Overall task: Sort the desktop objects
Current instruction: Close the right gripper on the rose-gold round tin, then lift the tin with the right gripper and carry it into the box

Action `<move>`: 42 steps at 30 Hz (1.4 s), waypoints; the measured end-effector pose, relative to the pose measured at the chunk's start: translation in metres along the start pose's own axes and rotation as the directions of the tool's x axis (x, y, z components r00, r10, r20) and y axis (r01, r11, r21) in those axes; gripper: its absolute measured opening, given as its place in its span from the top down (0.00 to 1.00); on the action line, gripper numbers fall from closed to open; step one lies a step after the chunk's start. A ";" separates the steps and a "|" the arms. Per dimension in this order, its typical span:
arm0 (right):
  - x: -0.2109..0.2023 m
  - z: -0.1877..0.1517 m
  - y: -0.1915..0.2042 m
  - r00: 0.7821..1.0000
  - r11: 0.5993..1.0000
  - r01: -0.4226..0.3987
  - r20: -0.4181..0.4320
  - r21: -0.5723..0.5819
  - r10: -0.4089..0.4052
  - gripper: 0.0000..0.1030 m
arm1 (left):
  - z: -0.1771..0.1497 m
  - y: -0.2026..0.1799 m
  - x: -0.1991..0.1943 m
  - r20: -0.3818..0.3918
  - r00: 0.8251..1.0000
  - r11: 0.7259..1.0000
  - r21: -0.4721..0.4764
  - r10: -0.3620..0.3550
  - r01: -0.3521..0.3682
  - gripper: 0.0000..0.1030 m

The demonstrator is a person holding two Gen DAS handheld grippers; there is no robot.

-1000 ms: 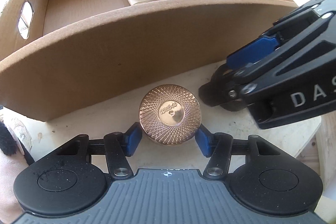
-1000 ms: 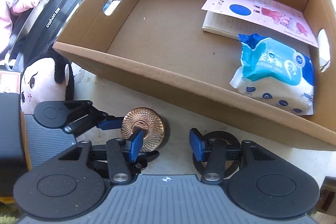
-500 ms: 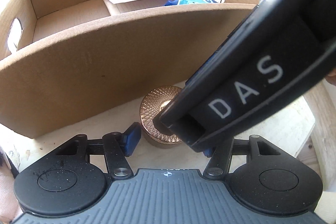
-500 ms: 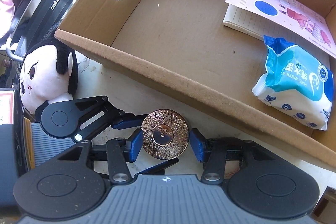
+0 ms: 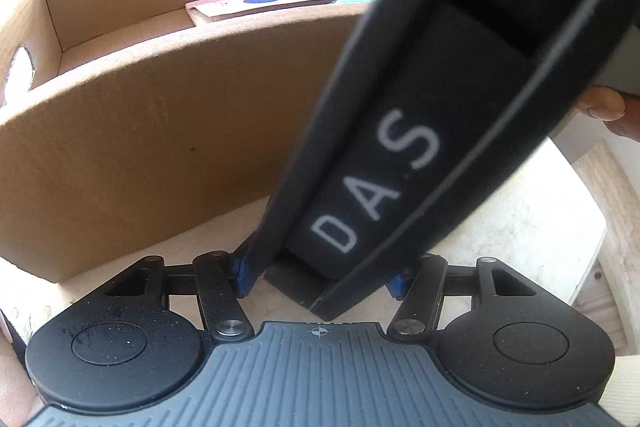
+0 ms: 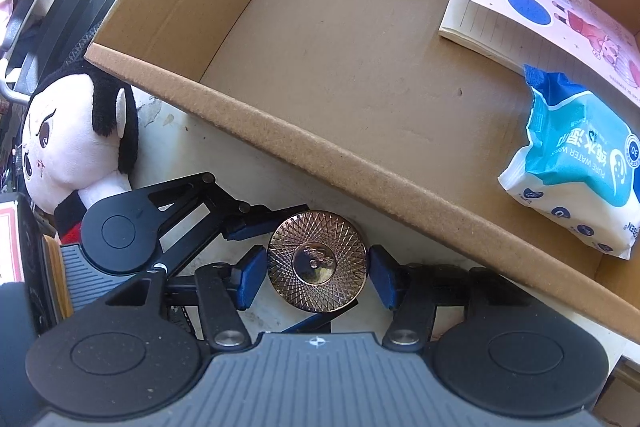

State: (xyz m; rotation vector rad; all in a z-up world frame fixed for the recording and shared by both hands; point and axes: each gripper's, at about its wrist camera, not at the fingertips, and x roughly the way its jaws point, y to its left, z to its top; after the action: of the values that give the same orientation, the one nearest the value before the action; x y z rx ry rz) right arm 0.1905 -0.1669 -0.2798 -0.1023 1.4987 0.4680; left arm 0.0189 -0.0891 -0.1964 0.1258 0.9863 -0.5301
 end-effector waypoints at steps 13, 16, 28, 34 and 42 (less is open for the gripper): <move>0.010 -0.005 0.005 1.000 1.000 0.007 -0.004 0.008 -0.007 0.39 | -0.002 -0.013 -0.002 0.039 0.998 0.997 0.051 0.051 -0.053 0.45; 0.008 -0.006 0.006 1.000 1.000 -0.006 -0.008 0.022 0.006 0.39 | 0.000 -0.015 -0.005 0.029 0.998 0.997 0.051 0.051 -0.053 0.45; -0.036 -0.005 0.032 1.000 1.000 -0.014 0.005 0.023 0.013 0.40 | 0.019 -0.020 -0.049 0.007 0.998 0.998 0.029 0.061 -0.061 0.45; -0.080 0.005 0.040 0.999 1.000 0.007 0.048 0.025 -0.009 0.40 | 0.041 -0.023 -0.088 0.036 0.996 0.996 0.033 0.079 -0.080 0.45; -0.134 0.022 0.040 0.990 0.999 0.022 0.139 0.040 -0.027 0.40 | 0.083 -0.026 -0.134 0.108 0.990 0.993 0.053 0.095 -0.101 0.45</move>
State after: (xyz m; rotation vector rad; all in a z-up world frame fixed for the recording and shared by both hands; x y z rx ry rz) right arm 0.1968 -0.1542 -0.1390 -0.0564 1.3673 0.4179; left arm 0.0111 -0.0895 -0.0371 0.1962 0.8576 -0.4705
